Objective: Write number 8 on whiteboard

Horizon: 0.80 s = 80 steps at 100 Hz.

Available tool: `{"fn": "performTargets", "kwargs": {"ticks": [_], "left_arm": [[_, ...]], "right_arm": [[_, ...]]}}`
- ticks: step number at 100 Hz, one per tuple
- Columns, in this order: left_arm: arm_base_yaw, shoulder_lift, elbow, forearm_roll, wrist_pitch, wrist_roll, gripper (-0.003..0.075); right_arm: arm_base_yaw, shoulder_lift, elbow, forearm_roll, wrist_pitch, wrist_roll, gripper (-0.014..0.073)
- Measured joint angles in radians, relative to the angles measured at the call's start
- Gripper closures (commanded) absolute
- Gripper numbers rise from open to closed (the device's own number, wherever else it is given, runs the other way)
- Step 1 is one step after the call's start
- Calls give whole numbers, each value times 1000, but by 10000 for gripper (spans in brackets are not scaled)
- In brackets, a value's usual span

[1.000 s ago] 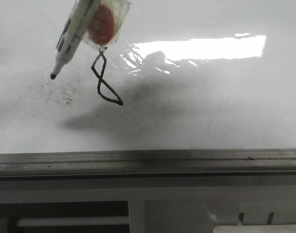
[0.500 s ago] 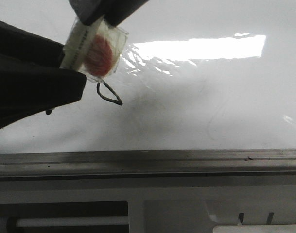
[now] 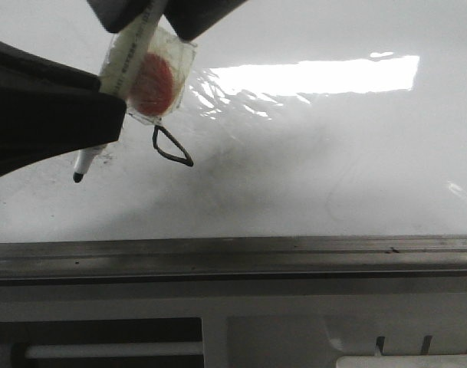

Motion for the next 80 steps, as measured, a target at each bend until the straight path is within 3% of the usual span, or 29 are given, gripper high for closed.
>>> {"fn": "performTargets", "kwargs": {"ticks": [39,80], "left_arm": [[57,-2,-26,-593,2,-4,741],[185,-2,-99,-752,267,-6,741]], "right_arm": [[-8,0,0,2,-23,0,195],[-8,0,0,2,-24,0,195]]}}
